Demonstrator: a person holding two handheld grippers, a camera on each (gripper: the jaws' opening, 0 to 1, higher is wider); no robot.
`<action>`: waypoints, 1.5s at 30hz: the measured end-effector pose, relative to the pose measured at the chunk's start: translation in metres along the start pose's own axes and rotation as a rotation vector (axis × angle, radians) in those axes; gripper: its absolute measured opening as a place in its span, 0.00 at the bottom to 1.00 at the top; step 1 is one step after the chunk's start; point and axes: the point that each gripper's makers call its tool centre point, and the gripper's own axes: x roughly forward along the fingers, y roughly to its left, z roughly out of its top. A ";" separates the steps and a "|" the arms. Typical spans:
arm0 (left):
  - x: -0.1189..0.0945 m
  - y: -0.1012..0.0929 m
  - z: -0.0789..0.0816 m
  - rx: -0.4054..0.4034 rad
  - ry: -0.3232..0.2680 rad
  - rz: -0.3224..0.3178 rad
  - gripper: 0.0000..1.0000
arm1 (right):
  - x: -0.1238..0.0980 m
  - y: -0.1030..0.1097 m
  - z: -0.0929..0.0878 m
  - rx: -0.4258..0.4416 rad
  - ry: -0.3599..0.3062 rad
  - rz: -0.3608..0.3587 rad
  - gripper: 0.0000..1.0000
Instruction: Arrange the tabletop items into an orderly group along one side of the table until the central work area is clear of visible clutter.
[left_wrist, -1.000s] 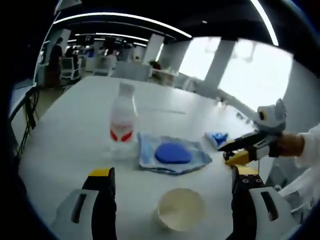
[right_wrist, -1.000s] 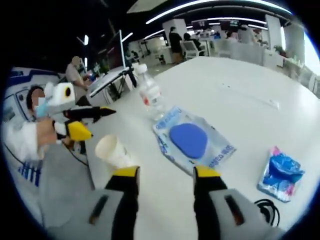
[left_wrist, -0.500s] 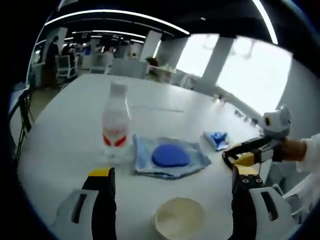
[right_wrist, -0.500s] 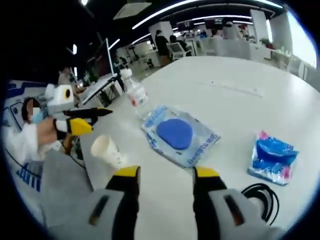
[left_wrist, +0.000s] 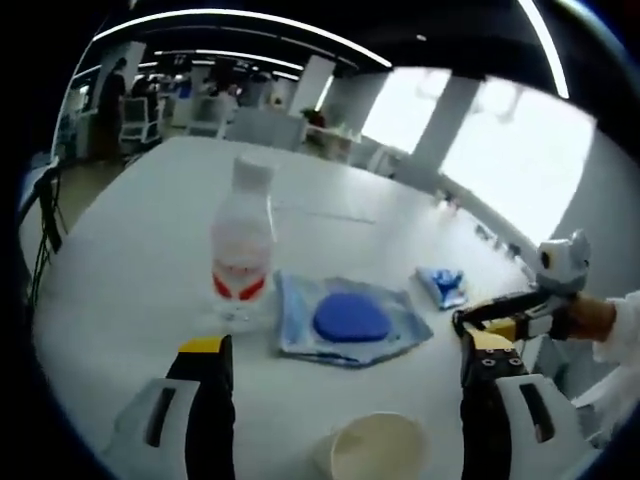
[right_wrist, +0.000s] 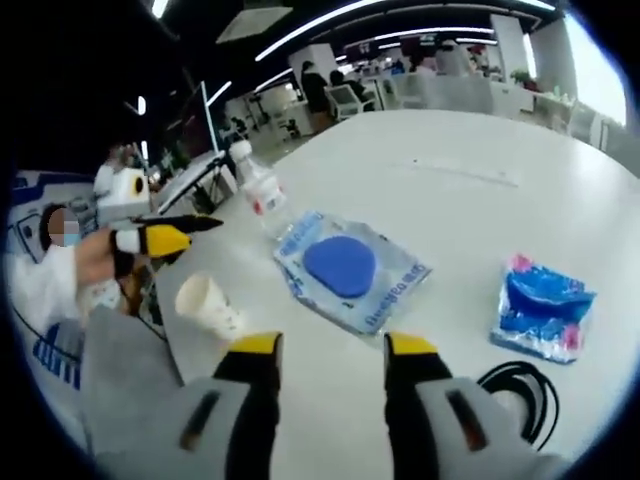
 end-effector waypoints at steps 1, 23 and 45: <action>0.004 0.002 -0.002 0.003 0.021 -0.008 0.90 | 0.001 -0.001 0.000 0.003 0.001 -0.001 0.38; 0.055 0.027 -0.030 -0.038 0.176 -0.050 0.80 | 0.019 -0.026 -0.015 0.141 0.009 -0.042 0.36; 0.071 0.035 -0.042 -0.085 0.199 -0.051 0.62 | 0.051 -0.035 -0.026 0.197 0.048 -0.056 0.31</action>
